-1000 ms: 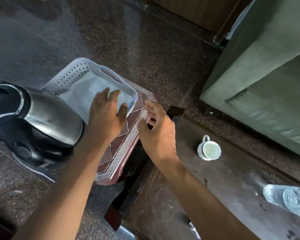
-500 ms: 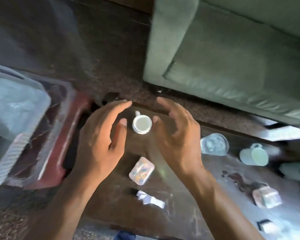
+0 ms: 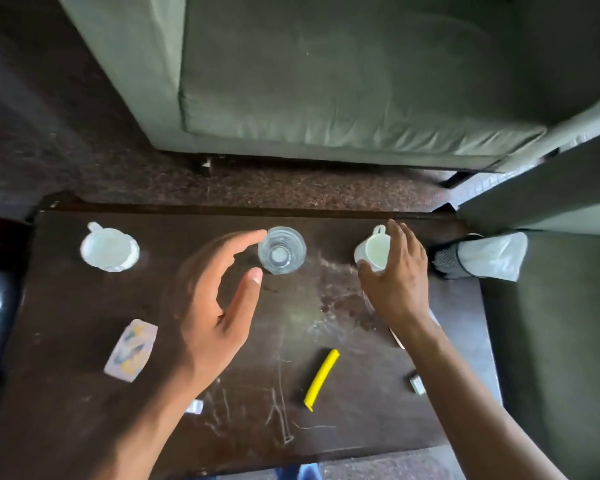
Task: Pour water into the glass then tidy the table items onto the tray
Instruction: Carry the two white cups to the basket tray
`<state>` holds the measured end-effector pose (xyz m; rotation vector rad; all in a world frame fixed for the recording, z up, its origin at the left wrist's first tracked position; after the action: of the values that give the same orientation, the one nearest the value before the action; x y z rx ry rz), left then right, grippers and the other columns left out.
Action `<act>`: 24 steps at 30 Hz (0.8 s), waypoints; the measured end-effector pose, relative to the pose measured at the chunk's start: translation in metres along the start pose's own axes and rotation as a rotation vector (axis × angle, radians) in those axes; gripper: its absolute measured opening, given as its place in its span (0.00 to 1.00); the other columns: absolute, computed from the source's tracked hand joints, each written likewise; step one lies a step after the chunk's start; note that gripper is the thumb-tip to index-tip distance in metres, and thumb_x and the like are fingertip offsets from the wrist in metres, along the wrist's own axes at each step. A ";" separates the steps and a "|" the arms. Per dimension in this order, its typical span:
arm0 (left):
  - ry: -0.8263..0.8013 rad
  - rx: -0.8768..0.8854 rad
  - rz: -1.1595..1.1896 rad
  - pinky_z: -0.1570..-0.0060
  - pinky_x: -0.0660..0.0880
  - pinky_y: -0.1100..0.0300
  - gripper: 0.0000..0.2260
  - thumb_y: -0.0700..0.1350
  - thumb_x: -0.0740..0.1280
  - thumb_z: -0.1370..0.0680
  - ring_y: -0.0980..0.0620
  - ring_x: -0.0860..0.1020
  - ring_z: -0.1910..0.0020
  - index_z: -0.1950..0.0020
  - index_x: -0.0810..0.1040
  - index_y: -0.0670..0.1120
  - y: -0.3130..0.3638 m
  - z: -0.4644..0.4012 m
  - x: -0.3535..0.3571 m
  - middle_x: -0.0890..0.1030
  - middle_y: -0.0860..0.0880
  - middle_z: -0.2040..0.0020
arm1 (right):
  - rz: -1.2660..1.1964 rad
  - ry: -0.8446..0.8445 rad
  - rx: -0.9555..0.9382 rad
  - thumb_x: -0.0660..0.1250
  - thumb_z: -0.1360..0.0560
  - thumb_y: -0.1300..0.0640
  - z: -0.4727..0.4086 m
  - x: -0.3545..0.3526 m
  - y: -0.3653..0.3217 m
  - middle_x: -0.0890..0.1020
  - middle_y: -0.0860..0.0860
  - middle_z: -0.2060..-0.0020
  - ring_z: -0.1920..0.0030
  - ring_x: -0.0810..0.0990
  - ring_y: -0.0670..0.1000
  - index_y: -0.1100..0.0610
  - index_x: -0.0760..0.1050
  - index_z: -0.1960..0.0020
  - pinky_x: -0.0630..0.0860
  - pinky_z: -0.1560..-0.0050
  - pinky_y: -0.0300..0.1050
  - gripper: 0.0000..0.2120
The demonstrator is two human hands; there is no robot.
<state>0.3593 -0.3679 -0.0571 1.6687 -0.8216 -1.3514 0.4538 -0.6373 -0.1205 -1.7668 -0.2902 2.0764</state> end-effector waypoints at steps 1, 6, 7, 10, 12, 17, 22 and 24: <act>-0.014 0.020 -0.004 0.30 0.77 0.58 0.17 0.43 0.67 0.17 0.61 0.80 0.30 0.29 0.80 0.54 0.000 0.000 0.012 0.81 0.63 0.30 | 0.031 -0.031 0.020 0.76 0.26 0.57 -0.008 0.007 0.016 0.66 0.63 0.20 0.18 0.61 0.63 0.65 0.62 0.19 0.55 0.18 0.54 0.41; -0.112 0.034 -0.018 0.27 0.77 0.53 0.20 0.42 0.71 0.20 0.59 0.79 0.27 0.27 0.82 0.48 -0.004 0.000 0.056 0.82 0.59 0.28 | 0.011 -0.125 0.110 0.77 0.27 0.53 -0.037 0.035 0.065 0.66 0.63 0.20 0.19 0.62 0.62 0.65 0.58 0.18 0.58 0.19 0.53 0.46; -0.128 0.035 -0.021 0.26 0.74 0.59 0.21 0.43 0.71 0.20 0.61 0.78 0.27 0.26 0.81 0.50 -0.004 0.000 0.062 0.81 0.60 0.28 | -0.008 -0.134 0.118 0.78 0.28 0.53 -0.040 0.038 0.070 0.69 0.62 0.22 0.21 0.65 0.62 0.65 0.60 0.19 0.61 0.21 0.53 0.45; -0.160 0.036 -0.020 0.27 0.69 0.69 0.22 0.45 0.72 0.20 0.62 0.77 0.26 0.25 0.79 0.55 -0.003 0.001 0.074 0.80 0.63 0.27 | -0.038 -0.120 0.104 0.80 0.30 0.54 -0.048 0.044 0.077 0.77 0.60 0.31 0.29 0.74 0.63 0.64 0.67 0.24 0.69 0.30 0.53 0.39; -0.170 0.041 -0.026 0.29 0.69 0.72 0.23 0.49 0.70 0.19 0.62 0.77 0.26 0.24 0.78 0.57 -0.003 0.001 0.079 0.79 0.65 0.26 | -0.043 -0.103 0.099 0.80 0.30 0.53 -0.051 0.046 0.078 0.80 0.59 0.35 0.34 0.78 0.63 0.61 0.69 0.27 0.73 0.36 0.52 0.37; -0.170 0.023 -0.020 0.29 0.71 0.70 0.24 0.55 0.70 0.19 0.61 0.78 0.26 0.21 0.75 0.62 -0.013 -0.001 0.088 0.78 0.65 0.25 | -0.087 -0.050 0.111 0.81 0.31 0.50 -0.049 0.038 0.079 0.84 0.56 0.40 0.41 0.81 0.61 0.56 0.72 0.30 0.74 0.46 0.50 0.34; -0.162 0.027 -0.028 0.27 0.73 0.64 0.26 0.61 0.68 0.18 0.60 0.76 0.24 0.19 0.72 0.62 -0.019 -0.005 0.090 0.76 0.65 0.22 | -0.153 0.045 0.024 0.82 0.33 0.49 -0.039 0.004 0.052 0.84 0.53 0.44 0.46 0.81 0.57 0.55 0.75 0.33 0.72 0.50 0.47 0.32; -0.144 0.025 -0.013 0.27 0.76 0.56 0.27 0.59 0.70 0.19 0.58 0.77 0.24 0.19 0.72 0.62 -0.019 -0.008 0.088 0.76 0.64 0.23 | -0.223 0.074 -0.048 0.81 0.33 0.48 -0.030 -0.016 0.032 0.83 0.48 0.47 0.48 0.80 0.52 0.53 0.76 0.35 0.74 0.50 0.46 0.30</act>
<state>0.3859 -0.4346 -0.1121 1.6122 -0.9149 -1.4895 0.4797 -0.6761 -0.1247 -1.7470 -0.4955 1.8576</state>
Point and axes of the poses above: each hand's wrist, its own z-axis away from the middle knuckle, its own x-axis out of the palm, y = z × x, the point moved 5 cm from there along -z, towards the middle knuckle
